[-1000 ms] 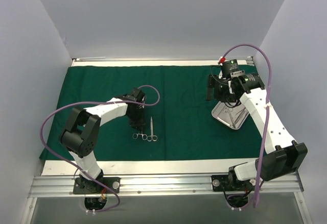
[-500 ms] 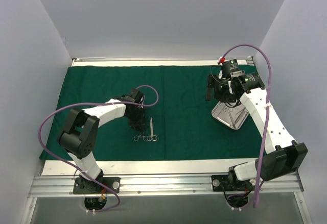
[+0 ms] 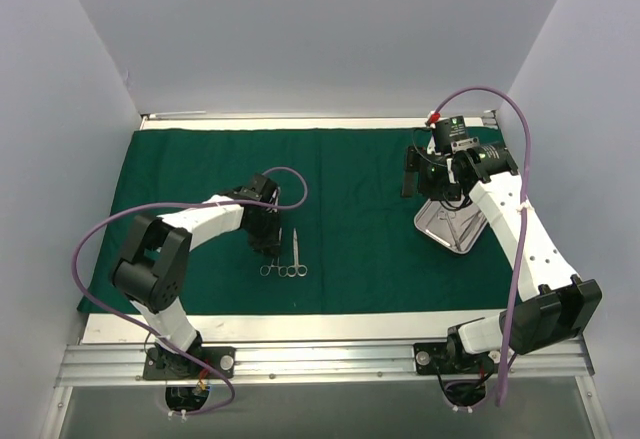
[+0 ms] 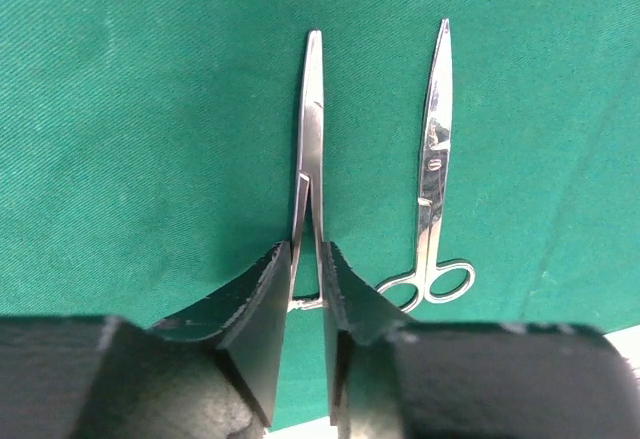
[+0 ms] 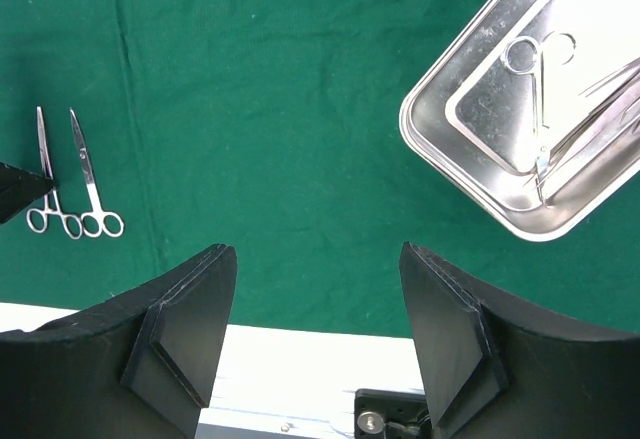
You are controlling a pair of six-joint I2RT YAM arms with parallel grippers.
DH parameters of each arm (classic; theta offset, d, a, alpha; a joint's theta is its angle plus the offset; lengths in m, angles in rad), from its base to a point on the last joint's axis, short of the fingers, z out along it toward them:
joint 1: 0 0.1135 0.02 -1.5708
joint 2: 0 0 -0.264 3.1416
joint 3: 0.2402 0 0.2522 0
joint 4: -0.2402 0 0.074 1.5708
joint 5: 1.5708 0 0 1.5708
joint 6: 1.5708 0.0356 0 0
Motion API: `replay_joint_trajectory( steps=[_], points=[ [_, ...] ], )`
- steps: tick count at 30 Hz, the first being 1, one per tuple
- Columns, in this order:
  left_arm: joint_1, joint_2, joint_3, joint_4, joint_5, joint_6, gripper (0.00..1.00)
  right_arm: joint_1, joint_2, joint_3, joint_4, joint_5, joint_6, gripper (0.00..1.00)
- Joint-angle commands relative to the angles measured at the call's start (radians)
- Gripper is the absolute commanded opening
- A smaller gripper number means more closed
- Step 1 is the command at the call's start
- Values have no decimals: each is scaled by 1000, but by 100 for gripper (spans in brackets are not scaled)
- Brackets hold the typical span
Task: Open and lay out the surgical kit
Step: Place the medical item in the surgical kit.
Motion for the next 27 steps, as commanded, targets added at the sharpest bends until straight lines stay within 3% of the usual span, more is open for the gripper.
replay_joint_trajectory(
  steps=[1, 8, 17, 27],
  points=[
    [25, 1, -39, -35, -78, 43, 27, -5, 0, -7, -14, -7, -14, 67],
    [33, -15, -38, -43, -80, 48, 20, -5, -2, -16, -8, -13, -13, 67],
    [37, -15, -44, -42, -72, 18, 20, -5, -2, -19, -7, -12, -14, 67],
    [36, -163, -7, -69, -52, -40, 39, -16, 0, -8, -10, 14, -7, 67]
  ],
)
